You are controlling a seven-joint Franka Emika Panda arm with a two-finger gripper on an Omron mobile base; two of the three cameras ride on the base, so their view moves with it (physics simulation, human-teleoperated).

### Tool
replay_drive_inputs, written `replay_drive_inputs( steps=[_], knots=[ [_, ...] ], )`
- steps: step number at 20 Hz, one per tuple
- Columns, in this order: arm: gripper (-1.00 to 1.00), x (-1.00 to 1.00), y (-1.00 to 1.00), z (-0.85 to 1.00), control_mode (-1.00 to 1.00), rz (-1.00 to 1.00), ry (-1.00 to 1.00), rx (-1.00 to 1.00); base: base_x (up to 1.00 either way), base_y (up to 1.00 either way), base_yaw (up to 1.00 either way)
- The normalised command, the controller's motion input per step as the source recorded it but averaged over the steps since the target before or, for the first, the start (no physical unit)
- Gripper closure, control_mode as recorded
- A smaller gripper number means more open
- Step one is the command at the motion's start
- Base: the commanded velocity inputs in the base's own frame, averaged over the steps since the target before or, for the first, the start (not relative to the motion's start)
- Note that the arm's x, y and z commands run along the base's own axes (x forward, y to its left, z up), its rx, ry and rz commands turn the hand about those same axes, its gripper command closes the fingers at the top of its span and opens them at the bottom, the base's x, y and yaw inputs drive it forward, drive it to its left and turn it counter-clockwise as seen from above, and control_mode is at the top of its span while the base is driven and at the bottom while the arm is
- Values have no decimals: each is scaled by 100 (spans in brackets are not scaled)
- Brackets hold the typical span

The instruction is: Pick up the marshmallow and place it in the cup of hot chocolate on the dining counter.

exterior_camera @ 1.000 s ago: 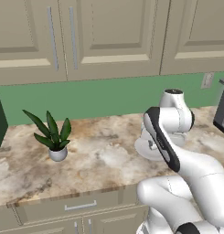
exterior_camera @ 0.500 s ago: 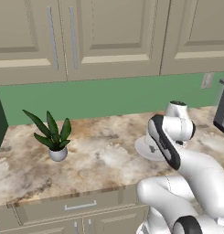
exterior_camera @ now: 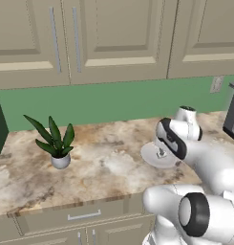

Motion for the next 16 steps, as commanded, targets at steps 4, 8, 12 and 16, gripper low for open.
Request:
replay_drive_inputs(
  steps=[4, 8, 12, 16],
  knots=[
    [-100, 50, -14, -5, -100, -12, 12, 4, 0, 0, 0],
    [-100, 52, -2, -17, -100, -7, 8, 2, 0, 0, 0],
    [-100, 39, 0, -30, -100, -3, 0, 0, 0, 0, 0],
    [-100, 34, 0, -41, -100, -4, 0, 0, 0, 0, 0]
  ],
)
